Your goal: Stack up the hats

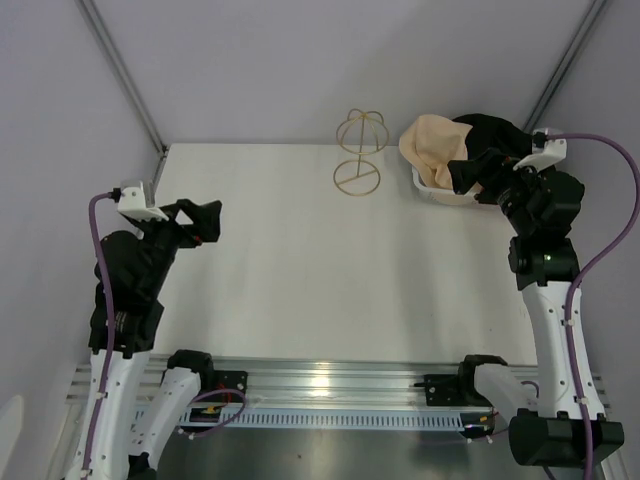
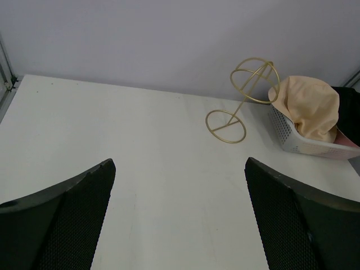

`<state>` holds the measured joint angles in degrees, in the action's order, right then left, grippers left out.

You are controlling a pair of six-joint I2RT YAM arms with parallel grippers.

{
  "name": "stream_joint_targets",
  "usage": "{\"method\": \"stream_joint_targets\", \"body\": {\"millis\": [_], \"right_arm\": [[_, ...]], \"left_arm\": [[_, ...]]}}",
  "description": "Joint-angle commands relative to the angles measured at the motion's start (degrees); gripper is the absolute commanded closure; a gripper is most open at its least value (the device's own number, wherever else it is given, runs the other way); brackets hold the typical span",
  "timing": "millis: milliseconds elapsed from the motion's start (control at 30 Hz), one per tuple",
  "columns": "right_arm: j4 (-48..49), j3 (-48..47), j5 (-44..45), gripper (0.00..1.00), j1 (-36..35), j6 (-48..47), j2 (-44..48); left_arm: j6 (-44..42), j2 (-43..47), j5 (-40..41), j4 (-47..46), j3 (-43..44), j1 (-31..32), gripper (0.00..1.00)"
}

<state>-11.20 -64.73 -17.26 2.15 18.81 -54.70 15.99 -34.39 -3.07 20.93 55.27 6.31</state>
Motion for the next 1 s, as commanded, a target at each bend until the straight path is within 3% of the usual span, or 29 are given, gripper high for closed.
{"method": "stream_joint_targets", "body": {"millis": [0,167,233,267,300,367,400,467,533,667,833,967], "right_arm": [[4.9,-2.7,-2.4,0.01,0.1,1.1,-1.5],[8.4,-4.0,1.7,0.0,0.1,3.4,-6.3],[8.0,-5.1,2.5,0.01,0.1,3.1,-8.0],[7.3,-5.6,3.5,0.01,0.1,2.3,-9.8],[5.0,-6.7,3.9,0.01,0.1,1.9,-10.6],[2.3,-7.7,4.6,0.01,0.1,-0.1,-11.9],[0.8,-7.8,4.9,0.0,0.1,-0.5,-11.8],[0.5,-6.9,8.0,0.01,0.1,-0.6,-11.1],[3.0,-3.8,8.8,0.0,0.1,-0.5,-9.7],[8.4,0.6,7.8,0.01,0.1,-1.2,-9.2],[7.8,-0.3,8.9,0.01,0.1,-2.7,-12.2],[8.2,0.7,7.8,0.01,0.1,-3.0,-13.2]], "left_arm": [[-0.6,-1.9,2.4,2.4,1.7,-0.1,0.01],[2.6,-2.0,-4.4,-1.2,-1.0,0.2,0.01],[1.7,-8.3,-9.1,-4.5,2.1,2.6,0.01],[1.1,-11.7,-7.8,-4.2,4.3,4.5,0.01],[0.2,-15.6,-5.6,-3.3,12.9,6.9,0.01],[-2.4,-28.7,-1.7,2.3,19.8,12.6,0.01],[-2.2,-33.5,-2.5,6.9,31.3,14.0,0.0],[-0.8,-46.6,-4.8,11.3,42.3,14.5,0.0],[0.6,-53.9,-5.0,14.2,52.8,15.1,0.01],[2.1,-65.2,-3.5,6.9,57.6,16.5,0.0],[2.6,-77.8,-6.6,-4.8,65.1,18.6,0.01],[-8.3,-85.2,-4.8,-11.2,67.7,20.2,0.01]]}}
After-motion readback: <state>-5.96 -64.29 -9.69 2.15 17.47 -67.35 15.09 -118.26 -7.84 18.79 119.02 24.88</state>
